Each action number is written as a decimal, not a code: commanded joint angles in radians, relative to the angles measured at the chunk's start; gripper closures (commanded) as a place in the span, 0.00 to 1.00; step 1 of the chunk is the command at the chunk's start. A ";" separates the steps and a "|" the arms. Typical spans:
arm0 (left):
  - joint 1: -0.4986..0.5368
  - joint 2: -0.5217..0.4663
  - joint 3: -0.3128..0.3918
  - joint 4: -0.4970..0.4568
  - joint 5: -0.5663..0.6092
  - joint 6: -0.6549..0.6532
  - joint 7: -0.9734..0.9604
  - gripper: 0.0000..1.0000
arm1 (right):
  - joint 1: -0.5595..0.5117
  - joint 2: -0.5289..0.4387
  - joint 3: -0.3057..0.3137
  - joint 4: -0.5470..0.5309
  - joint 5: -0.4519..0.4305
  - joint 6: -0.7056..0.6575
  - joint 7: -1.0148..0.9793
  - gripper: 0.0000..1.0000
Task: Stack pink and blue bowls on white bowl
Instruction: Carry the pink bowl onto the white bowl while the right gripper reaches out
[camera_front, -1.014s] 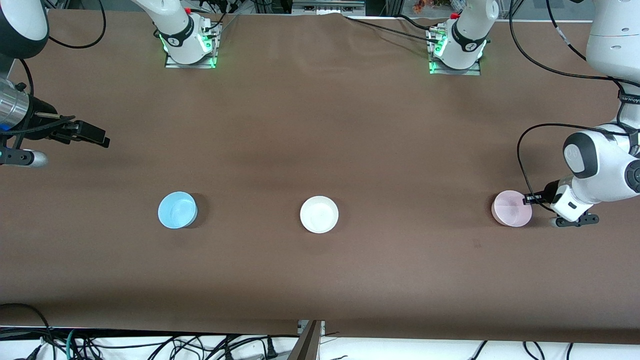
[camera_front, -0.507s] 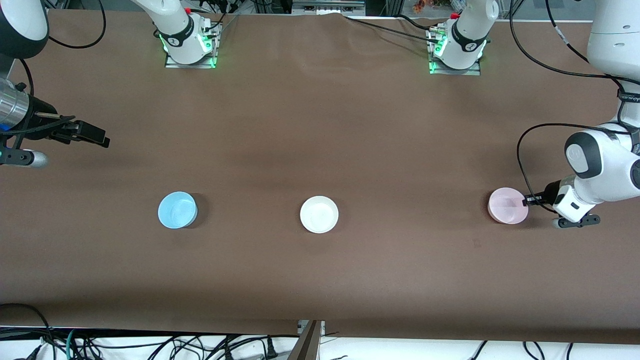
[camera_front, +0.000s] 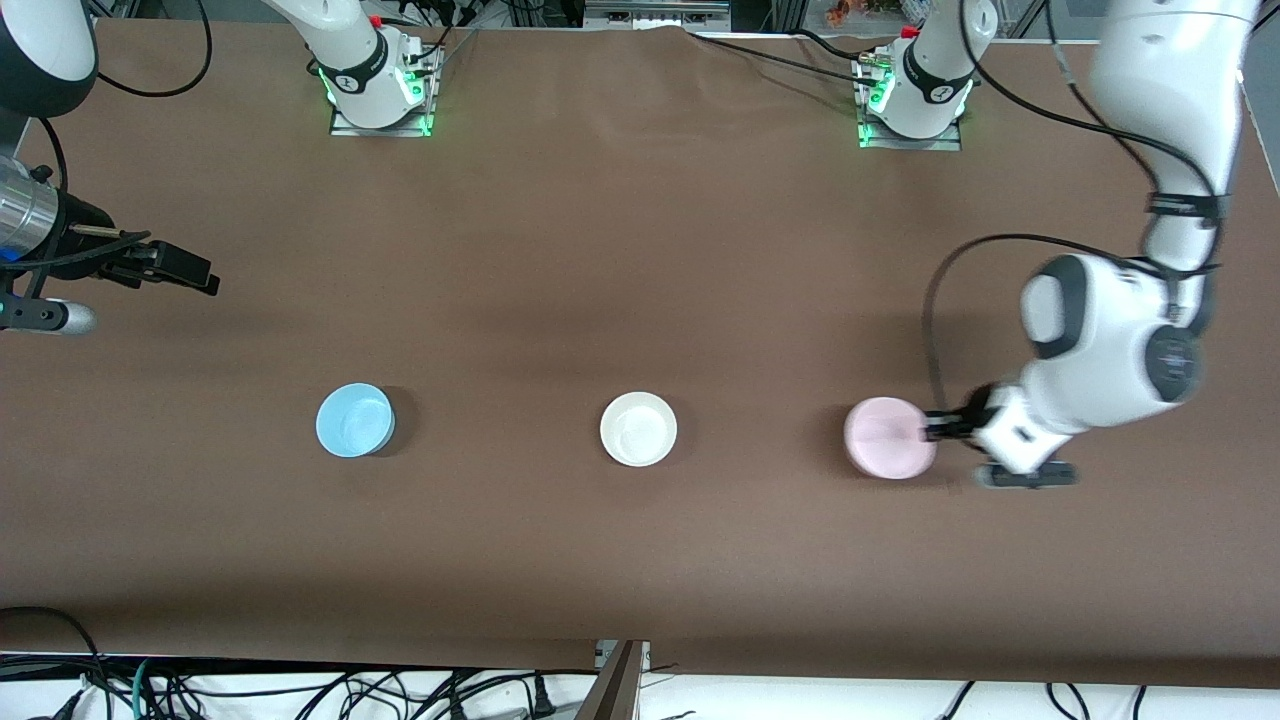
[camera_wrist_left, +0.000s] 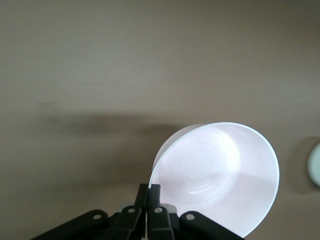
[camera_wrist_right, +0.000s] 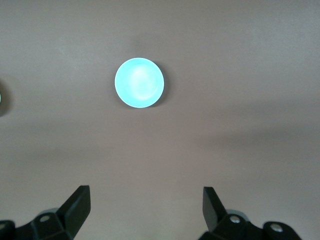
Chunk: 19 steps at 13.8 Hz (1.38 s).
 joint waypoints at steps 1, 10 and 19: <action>-0.168 0.093 0.018 0.158 -0.019 -0.022 -0.194 1.00 | -0.001 -0.011 0.003 -0.002 -0.010 -0.009 -0.005 0.01; -0.438 0.331 0.030 0.455 -0.013 -0.005 -0.593 1.00 | 0.010 0.041 0.005 -0.002 -0.010 0.034 0.010 0.01; -0.468 0.357 0.050 0.410 -0.006 -0.005 -0.575 1.00 | 0.079 0.265 0.006 -0.002 0.001 0.344 0.014 0.01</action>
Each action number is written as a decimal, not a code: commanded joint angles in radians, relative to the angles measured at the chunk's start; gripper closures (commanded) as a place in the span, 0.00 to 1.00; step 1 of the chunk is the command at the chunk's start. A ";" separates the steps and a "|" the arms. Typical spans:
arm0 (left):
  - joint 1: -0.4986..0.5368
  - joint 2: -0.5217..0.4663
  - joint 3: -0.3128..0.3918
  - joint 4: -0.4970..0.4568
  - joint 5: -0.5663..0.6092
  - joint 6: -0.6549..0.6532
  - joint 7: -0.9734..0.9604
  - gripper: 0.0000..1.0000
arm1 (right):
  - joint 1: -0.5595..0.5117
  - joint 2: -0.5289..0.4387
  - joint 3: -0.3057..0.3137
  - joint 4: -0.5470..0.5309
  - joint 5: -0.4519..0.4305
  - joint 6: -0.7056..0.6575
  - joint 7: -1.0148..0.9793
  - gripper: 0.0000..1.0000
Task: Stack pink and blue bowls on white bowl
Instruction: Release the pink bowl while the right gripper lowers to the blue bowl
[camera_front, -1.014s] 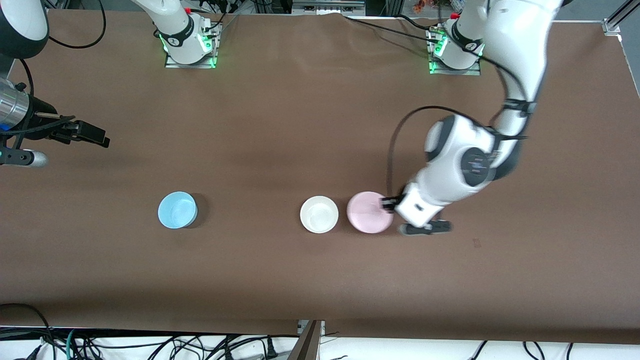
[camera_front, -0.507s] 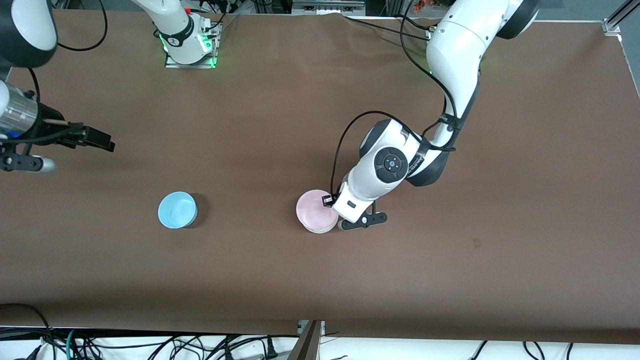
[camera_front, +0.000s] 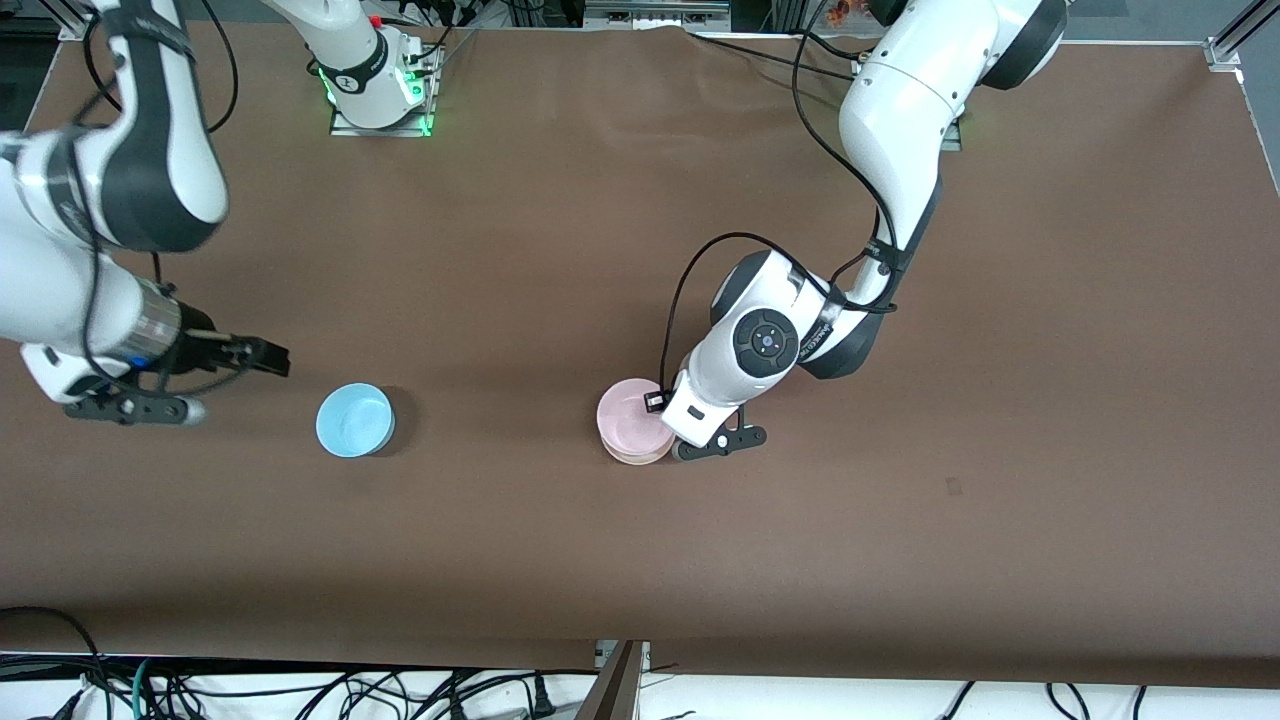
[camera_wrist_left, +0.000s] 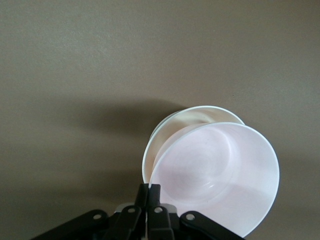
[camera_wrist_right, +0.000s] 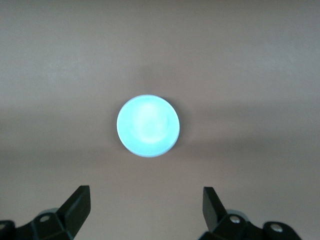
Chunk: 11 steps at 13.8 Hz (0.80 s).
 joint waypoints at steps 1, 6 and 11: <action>-0.014 -0.001 0.019 0.006 -0.006 -0.016 0.008 1.00 | 0.019 0.055 -0.001 0.006 0.001 0.072 0.012 0.01; -0.012 0.004 0.030 0.016 -0.009 -0.016 0.001 1.00 | 0.003 0.141 -0.004 0.006 -0.002 0.170 -0.005 0.01; -0.012 0.020 0.030 0.013 -0.015 0.049 -0.018 1.00 | -0.010 0.223 -0.007 0.004 -0.008 0.285 -0.005 0.01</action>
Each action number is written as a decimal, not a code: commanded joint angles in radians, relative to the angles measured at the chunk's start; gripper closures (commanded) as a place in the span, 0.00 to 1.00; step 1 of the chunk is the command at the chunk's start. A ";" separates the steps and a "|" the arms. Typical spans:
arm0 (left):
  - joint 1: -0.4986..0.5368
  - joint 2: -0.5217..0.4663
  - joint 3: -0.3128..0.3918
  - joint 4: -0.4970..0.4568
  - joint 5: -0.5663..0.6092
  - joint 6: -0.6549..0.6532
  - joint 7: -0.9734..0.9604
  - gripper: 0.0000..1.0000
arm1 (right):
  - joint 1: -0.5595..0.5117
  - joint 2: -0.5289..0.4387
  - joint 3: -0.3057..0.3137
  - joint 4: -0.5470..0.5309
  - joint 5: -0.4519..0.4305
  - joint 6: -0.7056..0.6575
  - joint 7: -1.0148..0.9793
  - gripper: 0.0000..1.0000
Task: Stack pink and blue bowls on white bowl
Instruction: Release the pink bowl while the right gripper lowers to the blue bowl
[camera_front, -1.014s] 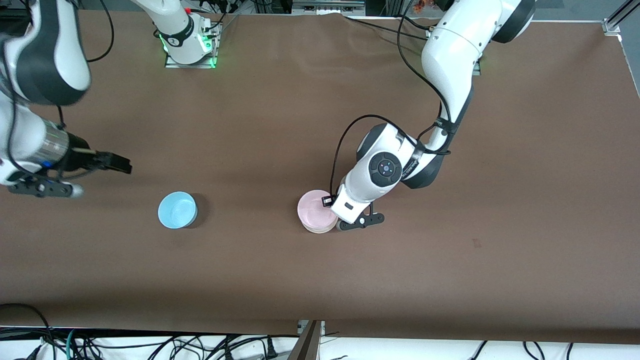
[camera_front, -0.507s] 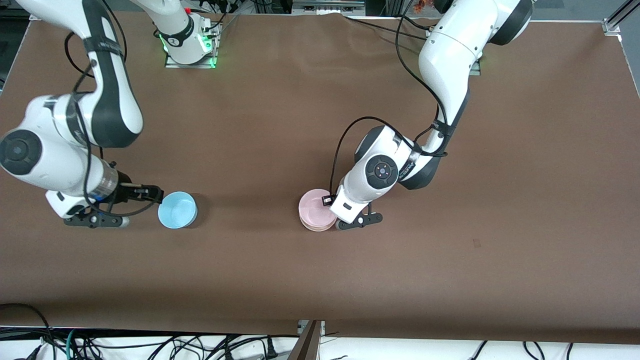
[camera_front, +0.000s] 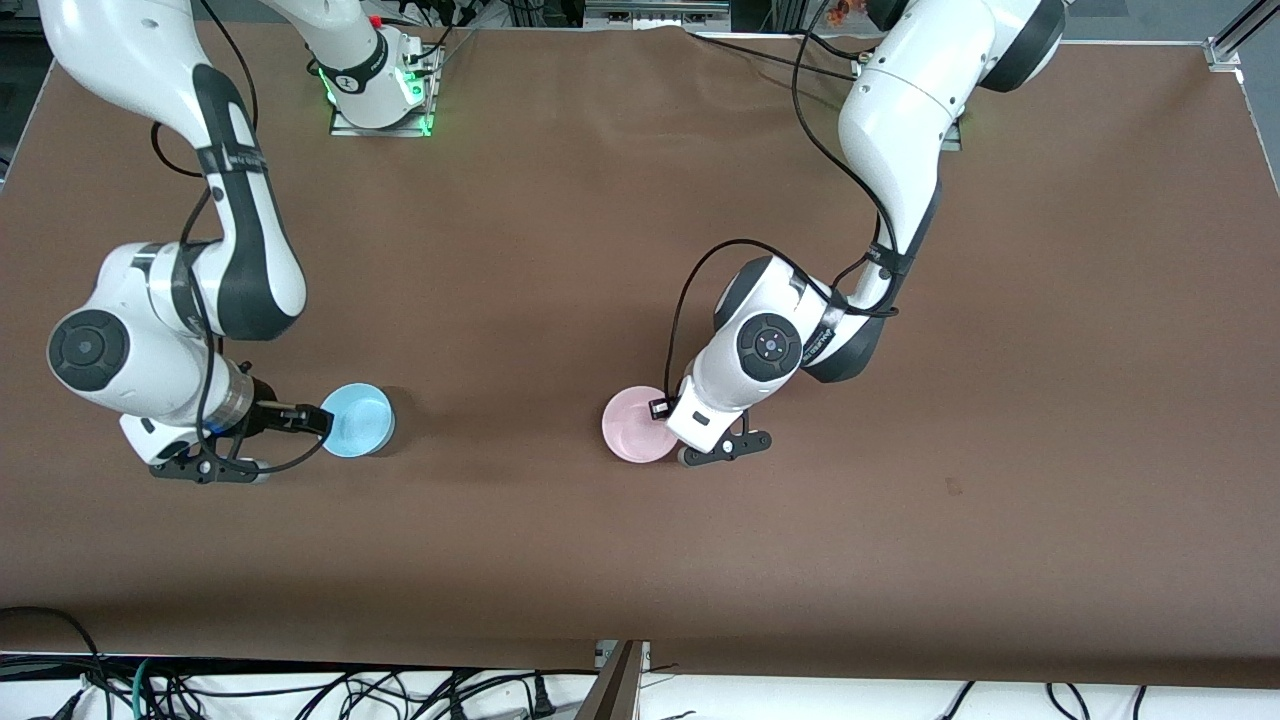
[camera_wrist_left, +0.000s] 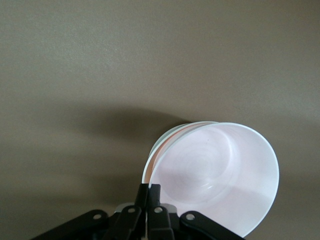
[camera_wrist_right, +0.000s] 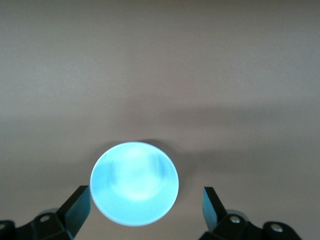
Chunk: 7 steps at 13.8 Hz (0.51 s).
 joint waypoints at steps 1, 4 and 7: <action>-0.010 0.007 0.011 0.014 -0.015 0.012 -0.016 1.00 | -0.016 0.026 0.000 0.005 -0.010 0.036 -0.013 0.01; -0.008 0.000 0.011 0.008 -0.015 0.011 -0.007 0.55 | -0.065 0.039 0.000 0.003 -0.002 0.059 -0.122 0.01; 0.006 -0.029 0.009 0.008 -0.018 -0.018 0.003 0.00 | -0.071 0.054 0.000 0.002 0.003 0.082 -0.127 0.01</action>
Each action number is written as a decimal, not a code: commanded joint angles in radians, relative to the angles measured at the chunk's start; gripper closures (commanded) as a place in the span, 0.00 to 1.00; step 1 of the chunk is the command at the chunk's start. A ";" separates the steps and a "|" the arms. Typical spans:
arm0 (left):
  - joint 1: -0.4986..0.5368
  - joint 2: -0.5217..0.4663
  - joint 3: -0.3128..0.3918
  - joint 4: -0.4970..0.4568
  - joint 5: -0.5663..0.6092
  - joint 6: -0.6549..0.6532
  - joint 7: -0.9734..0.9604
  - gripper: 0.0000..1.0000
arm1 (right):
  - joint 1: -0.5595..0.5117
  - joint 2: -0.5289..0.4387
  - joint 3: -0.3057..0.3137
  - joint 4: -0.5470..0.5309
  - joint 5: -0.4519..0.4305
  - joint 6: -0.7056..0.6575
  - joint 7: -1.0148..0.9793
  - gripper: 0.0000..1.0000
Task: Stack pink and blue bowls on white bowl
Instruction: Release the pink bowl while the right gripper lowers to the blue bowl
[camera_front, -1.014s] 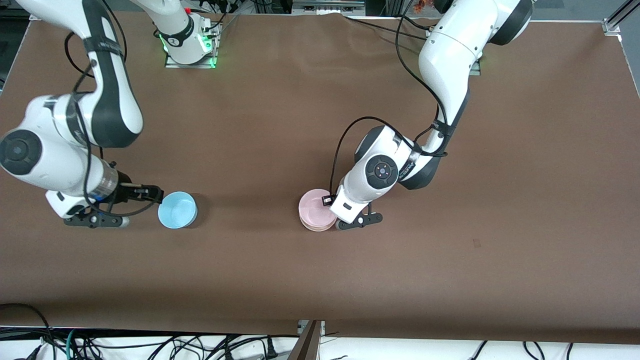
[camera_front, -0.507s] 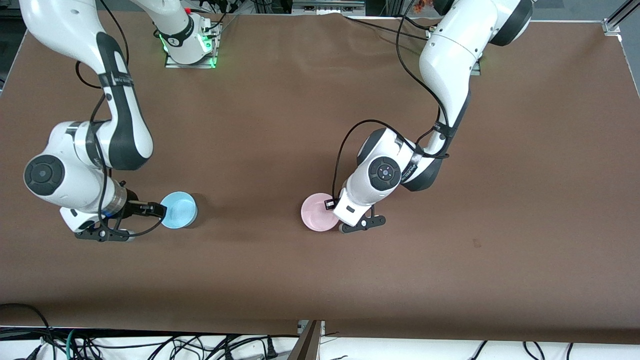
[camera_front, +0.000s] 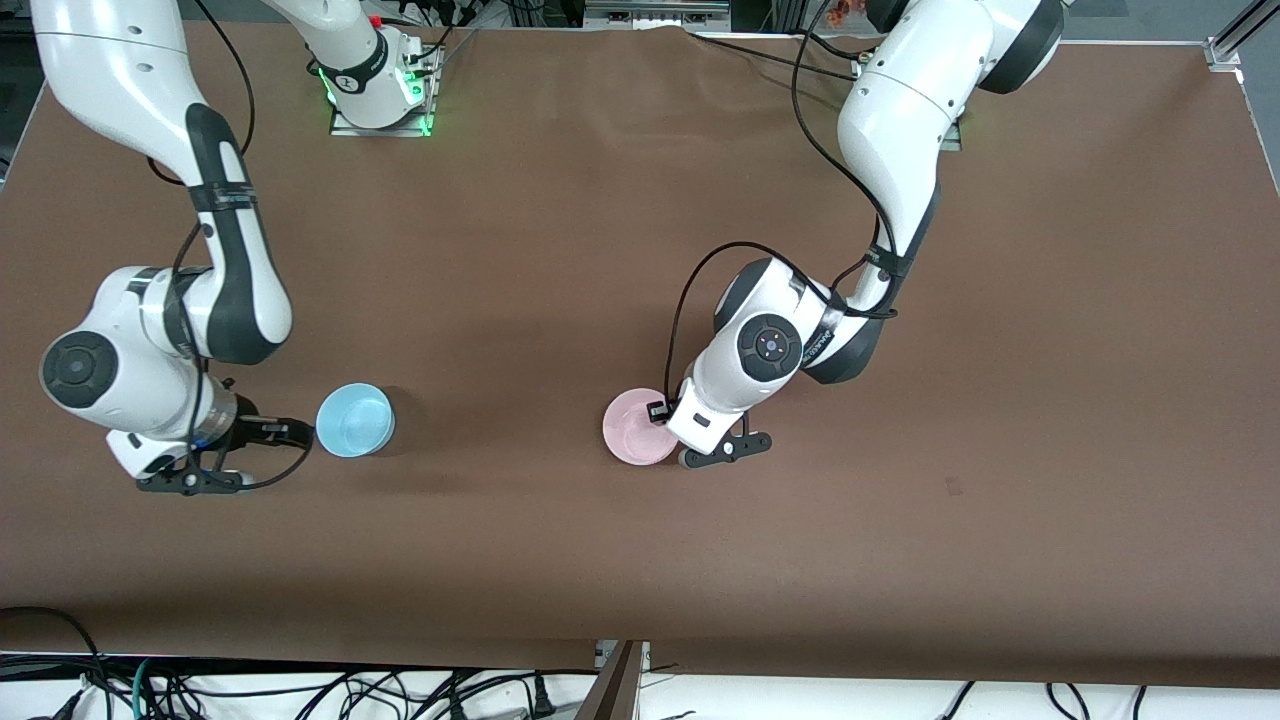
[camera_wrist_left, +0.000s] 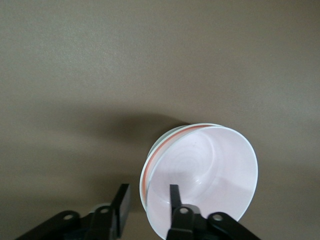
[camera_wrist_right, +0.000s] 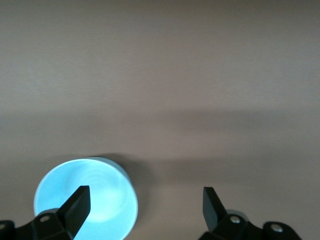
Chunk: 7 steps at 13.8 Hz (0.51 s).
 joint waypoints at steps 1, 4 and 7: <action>0.018 -0.044 0.008 0.005 -0.017 -0.075 0.009 0.00 | -0.003 0.016 0.006 0.001 0.004 0.038 -0.017 0.01; 0.089 -0.145 0.039 -0.022 -0.015 -0.227 0.142 0.00 | -0.003 0.038 0.006 -0.002 0.005 0.070 -0.016 0.01; 0.208 -0.295 0.079 -0.113 -0.006 -0.322 0.309 0.00 | -0.001 0.054 0.008 -0.005 0.031 0.080 -0.016 0.01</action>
